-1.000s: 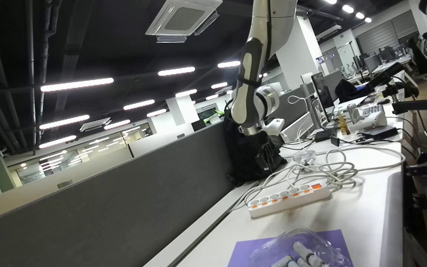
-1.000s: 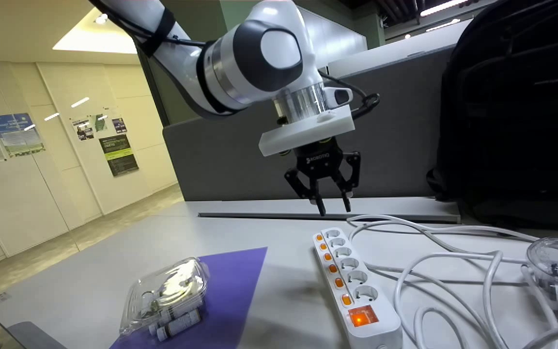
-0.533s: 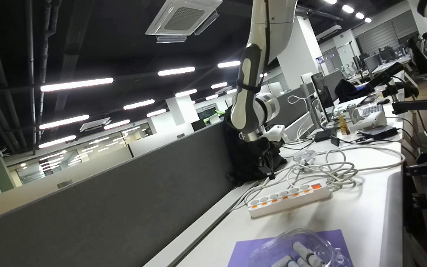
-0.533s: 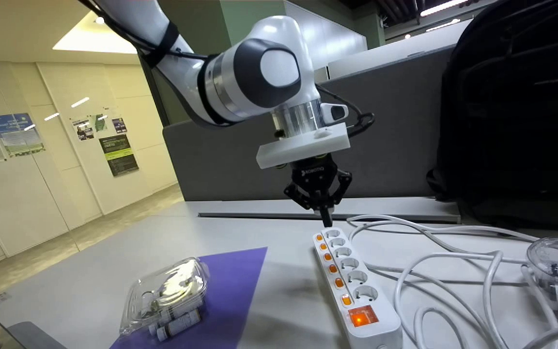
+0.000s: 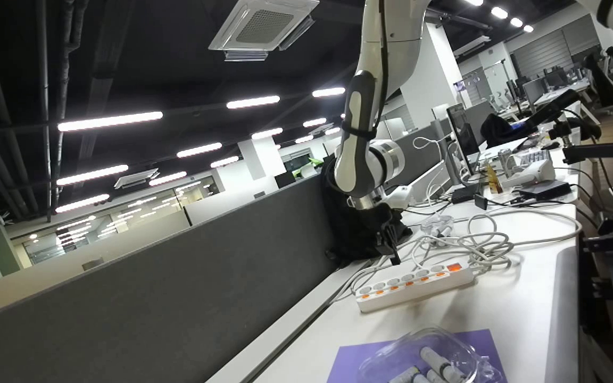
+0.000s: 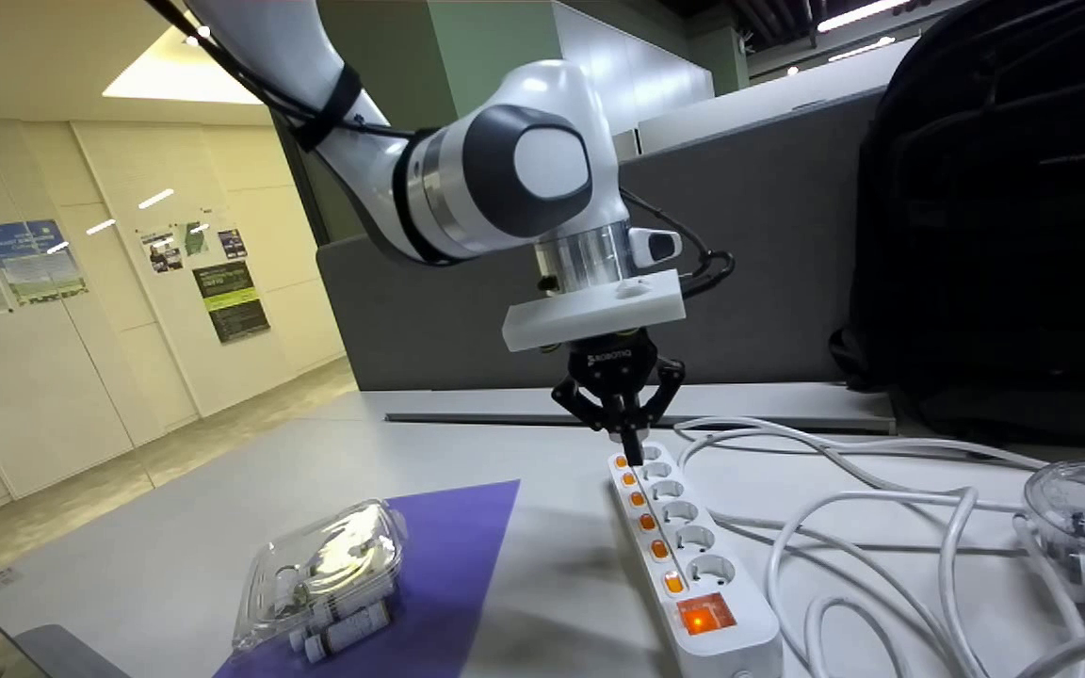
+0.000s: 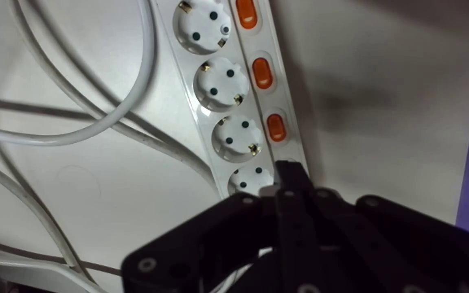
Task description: Turn on the third switch from the left
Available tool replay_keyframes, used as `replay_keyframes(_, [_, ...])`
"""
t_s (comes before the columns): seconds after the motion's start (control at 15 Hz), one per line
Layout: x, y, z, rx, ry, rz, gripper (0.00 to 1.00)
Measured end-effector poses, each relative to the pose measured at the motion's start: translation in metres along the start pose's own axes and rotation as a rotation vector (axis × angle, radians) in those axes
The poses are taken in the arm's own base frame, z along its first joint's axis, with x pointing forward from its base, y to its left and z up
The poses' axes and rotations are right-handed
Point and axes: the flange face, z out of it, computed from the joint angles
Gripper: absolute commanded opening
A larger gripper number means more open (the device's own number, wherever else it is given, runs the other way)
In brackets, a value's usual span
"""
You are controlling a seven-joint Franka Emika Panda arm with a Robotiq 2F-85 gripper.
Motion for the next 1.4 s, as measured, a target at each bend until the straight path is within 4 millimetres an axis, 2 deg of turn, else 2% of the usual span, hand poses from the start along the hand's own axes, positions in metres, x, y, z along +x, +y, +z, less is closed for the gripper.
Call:
replay_keyframes(0.4, [0.004,-0.008,0.007,-0.006,0.003,-0.022,0.0])
replay_keyframes(0.67, [0.008,-0.018,0.03,-0.001,-0.007,-0.05,0.0])
replay_keyframes(0.93, [0.012,-0.019,0.046,-0.013,0.008,-0.065,0.0])
replay_keyframes(1.4, [0.016,-0.019,0.053,-0.037,0.034,-0.087,0.0])
